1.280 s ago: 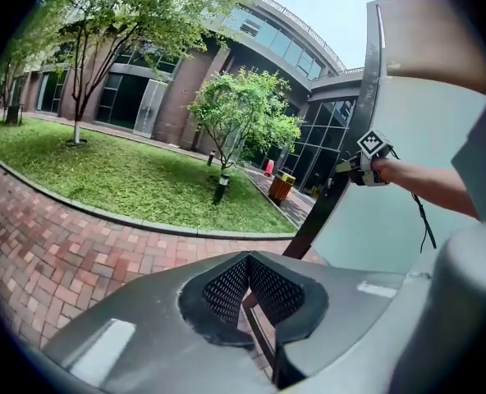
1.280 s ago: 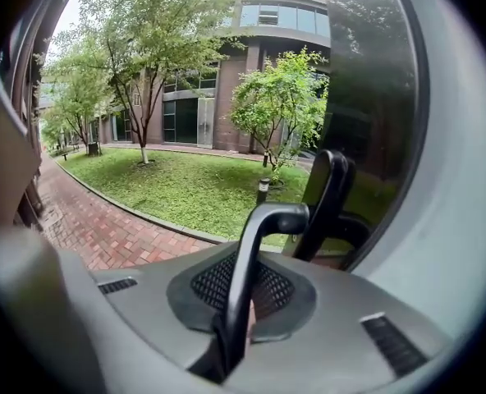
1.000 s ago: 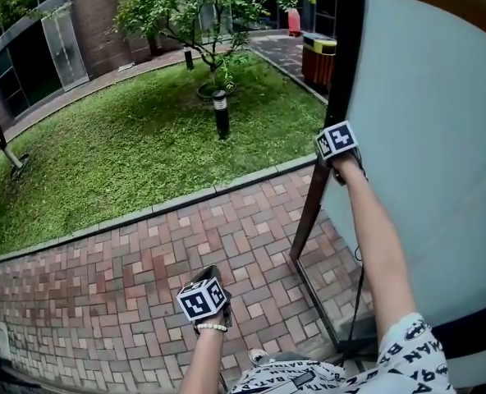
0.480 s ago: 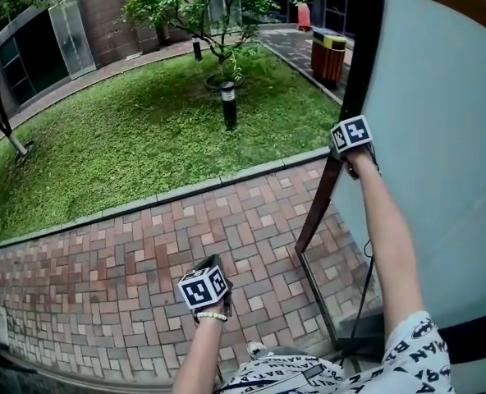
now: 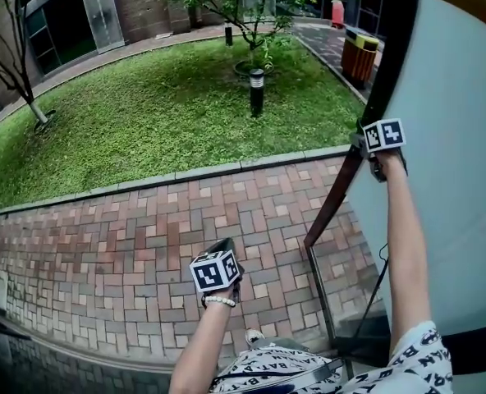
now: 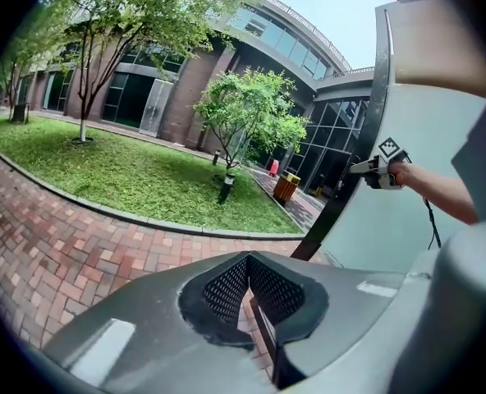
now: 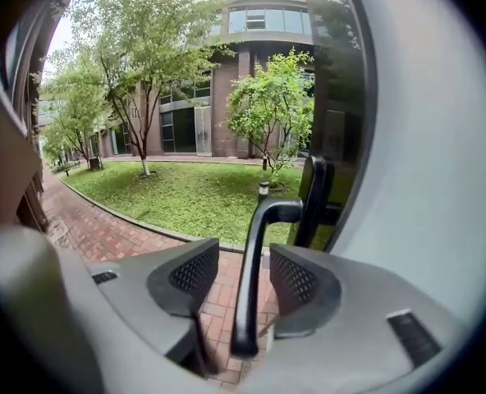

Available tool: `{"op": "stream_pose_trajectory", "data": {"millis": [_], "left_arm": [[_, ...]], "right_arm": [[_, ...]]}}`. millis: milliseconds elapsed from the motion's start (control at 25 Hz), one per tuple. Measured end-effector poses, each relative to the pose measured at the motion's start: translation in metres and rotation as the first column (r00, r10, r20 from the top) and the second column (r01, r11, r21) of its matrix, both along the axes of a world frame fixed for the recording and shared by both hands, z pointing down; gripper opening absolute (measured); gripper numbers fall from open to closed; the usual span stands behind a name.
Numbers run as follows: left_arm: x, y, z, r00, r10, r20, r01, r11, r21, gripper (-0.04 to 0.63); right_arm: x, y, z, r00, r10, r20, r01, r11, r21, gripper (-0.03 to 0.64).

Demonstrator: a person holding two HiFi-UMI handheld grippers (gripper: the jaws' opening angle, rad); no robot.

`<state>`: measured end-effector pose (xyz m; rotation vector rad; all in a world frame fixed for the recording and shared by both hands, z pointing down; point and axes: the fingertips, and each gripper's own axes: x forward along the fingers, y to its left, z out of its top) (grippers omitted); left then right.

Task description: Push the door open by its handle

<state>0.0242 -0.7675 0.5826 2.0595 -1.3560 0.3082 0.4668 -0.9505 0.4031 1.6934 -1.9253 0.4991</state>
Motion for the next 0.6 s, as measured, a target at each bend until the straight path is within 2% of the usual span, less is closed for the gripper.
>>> {"op": "stream_pose_trajectory", "data": {"millis": [120, 320, 600], "left_arm": [[-0.004, 0.005, -0.005, 1.000, 0.000, 0.003, 0.000, 1.000, 0.009, -0.014], [-0.012, 0.038, -0.021, 1.000, 0.013, 0.005, -0.013, 0.999, 0.051, -0.014], [-0.024, 0.120, -0.033, 0.999, 0.046, 0.013, -0.047, 0.995, 0.093, -0.014]], "right_arm": [[-0.010, 0.030, -0.014, 1.000, 0.014, -0.008, -0.013, 0.997, 0.073, 0.210], [-0.017, 0.095, -0.028, 0.988, 0.124, -0.091, -0.103, 0.973, 0.207, 0.215], [-0.070, 0.198, -0.037, 0.997, 0.079, -0.019, -0.069, 0.951, 0.301, 0.213]]}}
